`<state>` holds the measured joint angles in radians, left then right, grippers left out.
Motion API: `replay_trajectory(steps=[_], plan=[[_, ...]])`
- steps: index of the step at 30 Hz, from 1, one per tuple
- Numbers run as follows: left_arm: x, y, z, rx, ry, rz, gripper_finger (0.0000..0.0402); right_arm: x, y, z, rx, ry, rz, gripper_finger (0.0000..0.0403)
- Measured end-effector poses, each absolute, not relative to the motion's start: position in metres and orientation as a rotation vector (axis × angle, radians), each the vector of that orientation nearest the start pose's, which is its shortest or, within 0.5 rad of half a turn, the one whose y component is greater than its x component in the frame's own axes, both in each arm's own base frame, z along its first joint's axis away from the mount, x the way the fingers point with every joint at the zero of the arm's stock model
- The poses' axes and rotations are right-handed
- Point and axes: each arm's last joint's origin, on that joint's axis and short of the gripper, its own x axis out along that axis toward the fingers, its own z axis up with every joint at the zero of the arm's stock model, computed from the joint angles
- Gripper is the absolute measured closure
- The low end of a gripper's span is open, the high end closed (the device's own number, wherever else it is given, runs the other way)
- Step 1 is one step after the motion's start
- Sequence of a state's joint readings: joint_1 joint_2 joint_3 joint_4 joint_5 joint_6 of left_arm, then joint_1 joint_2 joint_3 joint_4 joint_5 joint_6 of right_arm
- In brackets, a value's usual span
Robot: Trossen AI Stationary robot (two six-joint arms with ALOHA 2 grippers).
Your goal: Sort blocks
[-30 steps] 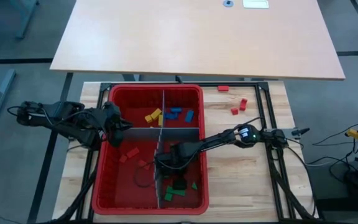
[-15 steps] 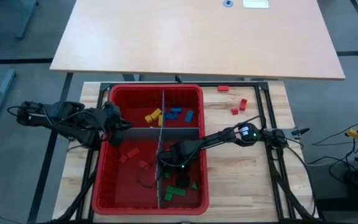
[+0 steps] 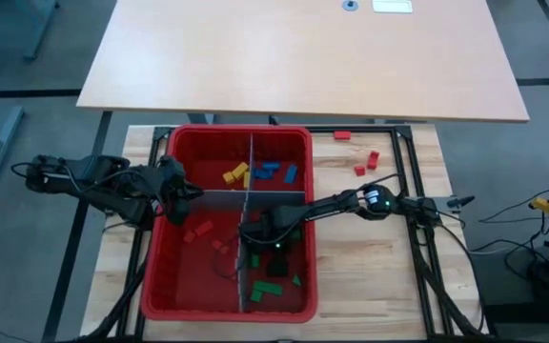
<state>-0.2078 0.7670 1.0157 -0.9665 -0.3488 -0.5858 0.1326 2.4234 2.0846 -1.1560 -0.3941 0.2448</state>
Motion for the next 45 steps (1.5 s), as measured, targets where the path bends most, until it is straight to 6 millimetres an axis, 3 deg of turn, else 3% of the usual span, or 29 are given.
replay_trajectory(steps=[14, 20, 33, 39, 45], plan=[[0.124, -0.016, 0.343, -0.363, 0.626, 0.330, 0.0377, 0.481, 0.077, 0.180, 0.465, 1.475, 0.259, 0.0146], [0.123, -0.016, 0.343, -0.356, 0.627, 0.327, 0.0377, 0.478, 0.089, 0.179, 0.473, 1.488, 0.260, 0.0135], [0.124, -0.016, 0.343, -0.356, 0.628, 0.327, 0.0377, 0.483, 0.091, 0.157, 0.492, 1.517, 0.196, 0.0127], [0.124, -0.016, 0.343, -0.359, 0.627, 0.328, 0.0377, 0.482, 0.091, 0.152, 0.467, 1.525, 0.165, 0.0144], [0.124, -0.016, 0.343, -0.360, 0.627, 0.328, 0.0377, 0.481, 0.091, 0.151, 0.450, 1.538, 0.160, 0.0204]])
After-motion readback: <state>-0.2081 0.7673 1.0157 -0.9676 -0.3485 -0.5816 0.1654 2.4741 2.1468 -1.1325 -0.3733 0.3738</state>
